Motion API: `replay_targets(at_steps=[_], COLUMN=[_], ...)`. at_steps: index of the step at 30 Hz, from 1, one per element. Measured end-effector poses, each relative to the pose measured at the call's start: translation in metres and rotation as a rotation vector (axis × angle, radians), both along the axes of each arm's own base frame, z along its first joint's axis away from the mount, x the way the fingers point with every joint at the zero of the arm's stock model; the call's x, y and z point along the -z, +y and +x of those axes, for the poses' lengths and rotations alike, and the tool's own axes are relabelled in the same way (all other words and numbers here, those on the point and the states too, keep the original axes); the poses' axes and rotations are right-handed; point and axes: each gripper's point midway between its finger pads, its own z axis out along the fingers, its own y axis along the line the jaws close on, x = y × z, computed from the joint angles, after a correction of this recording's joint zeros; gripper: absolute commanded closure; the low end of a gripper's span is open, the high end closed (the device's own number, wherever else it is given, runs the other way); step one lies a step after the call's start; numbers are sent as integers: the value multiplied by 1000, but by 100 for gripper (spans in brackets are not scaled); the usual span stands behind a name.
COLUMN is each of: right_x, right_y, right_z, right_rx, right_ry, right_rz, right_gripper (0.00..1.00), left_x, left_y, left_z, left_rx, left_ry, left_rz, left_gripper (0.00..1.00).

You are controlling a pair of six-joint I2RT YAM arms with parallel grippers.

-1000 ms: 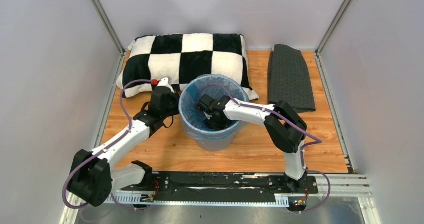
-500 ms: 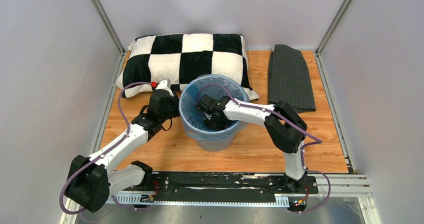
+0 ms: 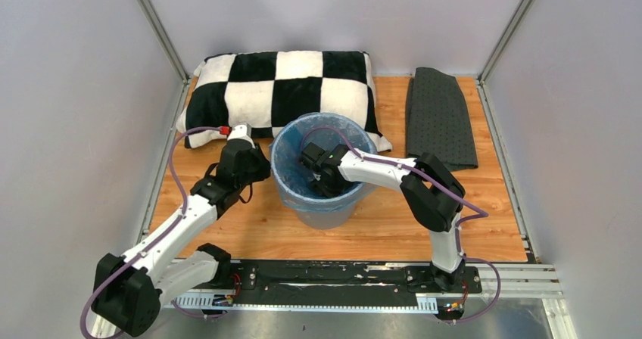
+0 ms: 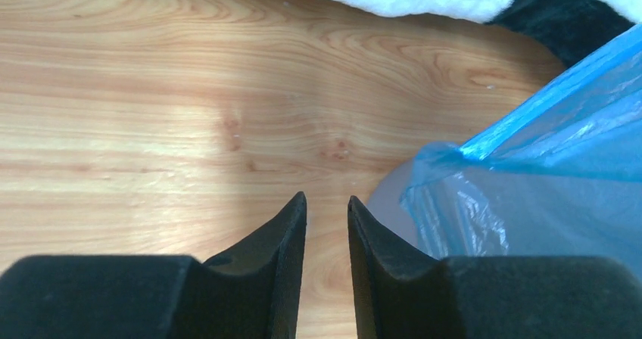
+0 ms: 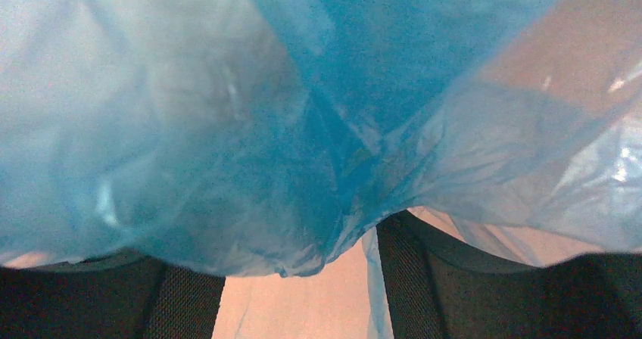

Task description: Put the trash bags into the trash bin

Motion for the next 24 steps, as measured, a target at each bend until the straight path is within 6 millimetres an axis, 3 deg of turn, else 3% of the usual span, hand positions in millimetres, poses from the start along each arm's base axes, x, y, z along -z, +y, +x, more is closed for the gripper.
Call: replay_targets(at_steps=[7,12,15,18,21,24], right_x=[0,0,0,0,0,0], right_y=[0,0,0,0,0,0], right_z=[0,0,0,0,0,0], right_rx=[0,0,-1,-1,-1,-1], right_ry=[0,0,0,1,1,1], right_rz=[0,0,0,0,0,0], right_gripper=[32,32,32,32,32,32], left_x=[-32,-93,-141,-170,-182,-178], left_y=[27,33,25,14,-1,-21], left_z=[-14,-22,-26,-30,-36,-40], left_rx=[-50,-51,-10,46,108,178], left_ry=[-42,-136,-216,-262,-267,-232], left_rz=[82,61,0,-52,-77,-72], left_gripper=[61,56,53,50,50,56])
